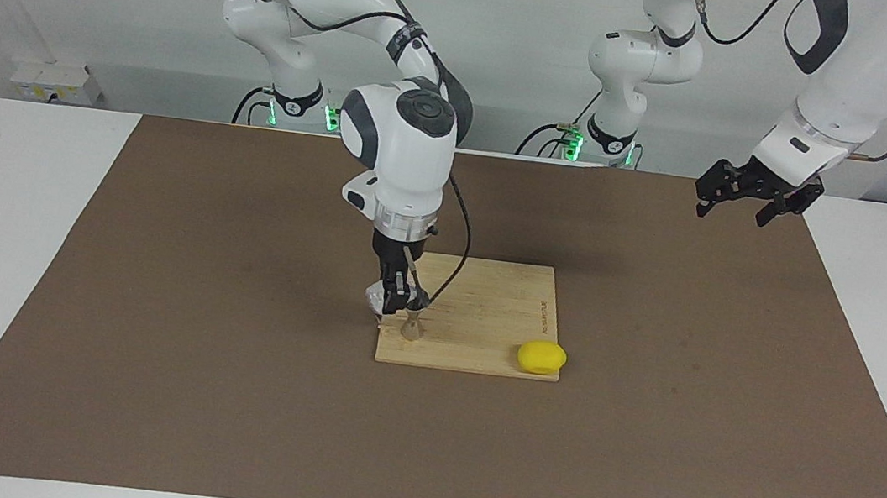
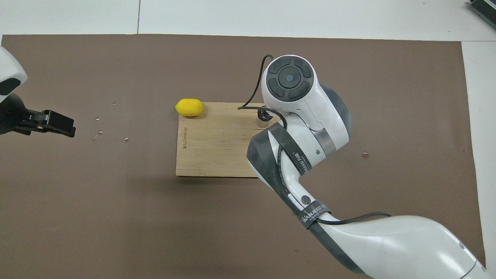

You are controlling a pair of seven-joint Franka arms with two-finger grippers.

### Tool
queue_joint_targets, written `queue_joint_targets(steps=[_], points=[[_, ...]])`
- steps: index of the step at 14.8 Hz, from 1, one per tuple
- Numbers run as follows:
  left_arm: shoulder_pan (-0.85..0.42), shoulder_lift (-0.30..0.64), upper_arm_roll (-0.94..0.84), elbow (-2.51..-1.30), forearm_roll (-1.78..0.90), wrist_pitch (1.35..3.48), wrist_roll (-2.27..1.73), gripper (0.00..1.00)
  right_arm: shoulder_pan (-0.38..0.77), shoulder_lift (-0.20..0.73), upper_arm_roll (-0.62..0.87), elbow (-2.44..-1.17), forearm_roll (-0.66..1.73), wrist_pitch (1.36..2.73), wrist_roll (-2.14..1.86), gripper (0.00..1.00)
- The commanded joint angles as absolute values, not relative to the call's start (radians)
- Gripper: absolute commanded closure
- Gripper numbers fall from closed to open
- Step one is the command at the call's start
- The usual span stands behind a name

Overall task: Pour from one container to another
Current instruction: 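Hold the glass cup tilted above the metal cup to pour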

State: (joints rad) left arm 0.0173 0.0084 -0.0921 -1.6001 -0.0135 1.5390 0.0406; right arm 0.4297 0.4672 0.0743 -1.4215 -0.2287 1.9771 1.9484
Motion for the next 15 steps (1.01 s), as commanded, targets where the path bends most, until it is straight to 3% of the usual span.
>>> queue_joint_targets(steps=[1, 15], points=[[0.008, -0.020, -0.080, -1.632, -0.021, 1.557, 0.051, 0.00, 0.414, 0.462, 0.086, -1.407, -0.209, 1.963, 1.940, 1.00], [0.009, -0.020, -0.080, -1.632, -0.021, 1.557, 0.051, 0.00, 0.315, 0.446, 0.086, -1.420, 0.061, 1.974, 1.849, 1.00]])
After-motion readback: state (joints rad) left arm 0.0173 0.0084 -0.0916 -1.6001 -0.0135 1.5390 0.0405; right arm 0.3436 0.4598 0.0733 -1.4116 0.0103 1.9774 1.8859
